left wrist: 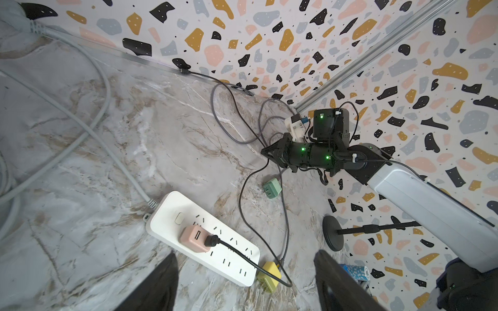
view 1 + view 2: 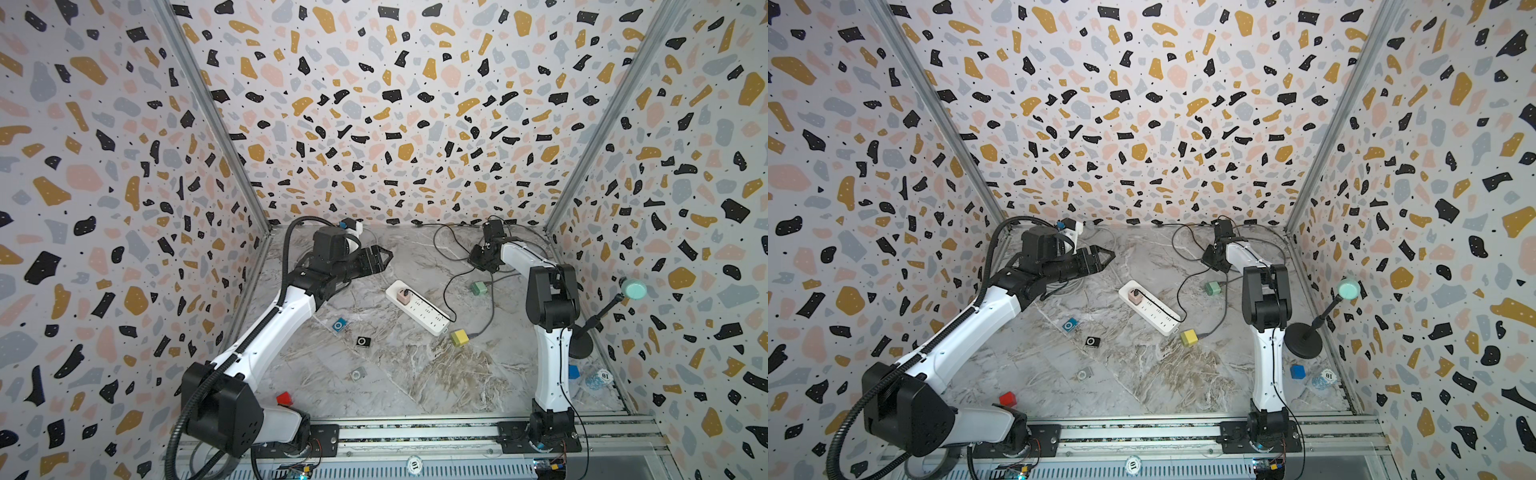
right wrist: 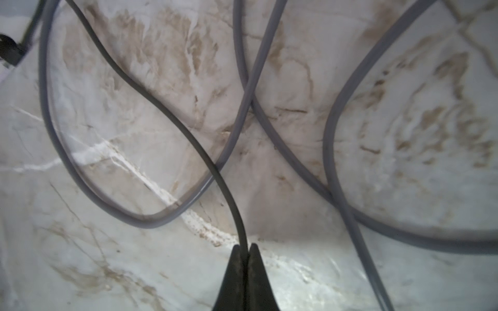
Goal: Charge mp3
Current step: Pick up the charging cable from the center of the board.
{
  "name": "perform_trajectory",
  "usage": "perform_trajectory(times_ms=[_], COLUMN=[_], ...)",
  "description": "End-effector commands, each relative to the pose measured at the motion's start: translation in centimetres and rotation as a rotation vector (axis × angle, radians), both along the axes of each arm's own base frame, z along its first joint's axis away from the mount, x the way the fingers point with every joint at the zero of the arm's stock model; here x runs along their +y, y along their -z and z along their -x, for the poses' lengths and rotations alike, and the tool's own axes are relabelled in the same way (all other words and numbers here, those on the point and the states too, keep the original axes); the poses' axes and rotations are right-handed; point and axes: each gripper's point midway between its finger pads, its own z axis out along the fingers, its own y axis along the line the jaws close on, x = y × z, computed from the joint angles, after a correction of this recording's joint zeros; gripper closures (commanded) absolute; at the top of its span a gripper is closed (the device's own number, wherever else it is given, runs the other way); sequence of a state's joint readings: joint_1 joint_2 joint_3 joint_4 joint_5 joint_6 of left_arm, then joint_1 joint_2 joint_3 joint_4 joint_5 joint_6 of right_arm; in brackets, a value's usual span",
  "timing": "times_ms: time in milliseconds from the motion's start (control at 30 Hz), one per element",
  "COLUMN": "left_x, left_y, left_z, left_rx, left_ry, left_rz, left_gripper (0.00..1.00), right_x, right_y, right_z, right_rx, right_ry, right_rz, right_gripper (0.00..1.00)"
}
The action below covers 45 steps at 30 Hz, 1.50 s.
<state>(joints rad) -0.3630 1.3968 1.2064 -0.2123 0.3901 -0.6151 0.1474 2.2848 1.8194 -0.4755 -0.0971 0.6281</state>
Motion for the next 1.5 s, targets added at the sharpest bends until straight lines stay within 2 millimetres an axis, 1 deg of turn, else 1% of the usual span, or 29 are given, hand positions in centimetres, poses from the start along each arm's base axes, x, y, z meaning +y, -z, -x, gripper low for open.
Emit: perform_trajectory(times_ms=[0,67,100,133,167,200,233,300,333,367,433,533,633,733,833,1000,1133,1300,1400,1433,1467], left_x=[-3.1,-6.5,-8.0,-9.7,-11.4,-12.6,-14.1,-16.3,-17.4,-18.1,-18.5,-17.9,-17.3,-17.2,-16.6,-14.7,-12.0,-8.5,-6.5,-5.8,-5.3], left_y=[-3.1,-5.0,-6.1,-7.1,-8.0,-8.4,-8.3,-7.0,-5.9,-4.7,-3.2,-1.9,-2.1,-2.6,-1.4,1.2,3.2,3.8,5.3,6.1,6.4], left_z=[-2.0,-3.1,-3.4,-3.8,-4.1,-4.4,-4.7,-5.2,-5.3,-5.5,-6.2,-7.6,-8.6,-8.8,-8.8,-9.4,-10.6,-13.3,-14.6,-14.9,-15.2], left_rx=[-0.054,-0.058,-0.05,-0.053,-0.044,-0.027,0.007,0.083,0.123,0.166,0.212,0.226,0.207,0.194,0.221,0.262,0.282,0.255,0.271,0.286,0.283], left_ry=[0.011,0.055,0.071,0.094,0.115,0.127,0.139,0.149,0.15,0.136,0.098,0.011,-0.035,-0.043,-0.074,-0.143,-0.233,-0.33,-0.377,-0.393,-0.401], left_rz=[0.15,0.29,0.359,0.41,0.444,0.463,0.472,0.468,0.464,0.464,0.491,0.512,0.521,0.55,0.549,0.519,0.477,0.49,0.497,0.509,0.521], left_gripper=[0.21,0.22,0.22,0.23,0.22,0.22,0.22,0.23,0.24,0.24,0.24,0.24,0.23,0.23,0.23,0.23,0.24,0.24,0.27,0.29,0.31], right_x=[1.5,3.6,4.4,5.2,6.1,6.8,7.7,9.2,10.0,10.5,11.6,12.7,13.5,13.8,14.1,14.5,14.6,15.3,14.9,14.7,14.6], right_y=[-9.1,-14.8,-16.7,-18.4,-19.7,-20.7,-21.7,-22.6,-23.0,-23.3,-23.7,-23.5,-23.1,-22.8,-22.7,-23.4,-23.9,-24.9,-25.6,-25.8,-26.1], right_z=[0.0,1.5,2.4,3.6,4.7,5.7,6.7,8.2,9.0,9.6,10.6,11.6,12.7,13.4,14.0,15.0,15.9,17.9,19.0,19.4,19.7], right_rx=[-0.179,-0.313,-0.357,-0.389,-0.418,-0.445,-0.474,-0.51,-0.527,-0.54,-0.567,-0.568,-0.556,-0.549,-0.549,-0.566,-0.571,-0.587,-0.592,-0.599,-0.605], right_ry=[-0.066,-0.151,-0.186,-0.217,-0.248,-0.276,-0.311,-0.367,-0.392,-0.406,-0.445,-0.475,-0.5,-0.512,-0.518,-0.537,-0.554,-0.6,-0.602,-0.598,-0.597], right_rz=[0.026,0.055,0.059,0.06,0.053,0.041,0.027,0.011,0.008,0.008,-0.001,0.002,-0.007,-0.009,-0.017,-0.026,-0.037,-0.057,-0.065,-0.069,-0.075], right_gripper=[1.0,1.0,1.0,1.0,1.0,1.0,1.0,1.0,1.0,1.0,1.0,1.0,1.0,1.0,1.0,1.0,1.0,1.0,1.0,1.0,1.0])
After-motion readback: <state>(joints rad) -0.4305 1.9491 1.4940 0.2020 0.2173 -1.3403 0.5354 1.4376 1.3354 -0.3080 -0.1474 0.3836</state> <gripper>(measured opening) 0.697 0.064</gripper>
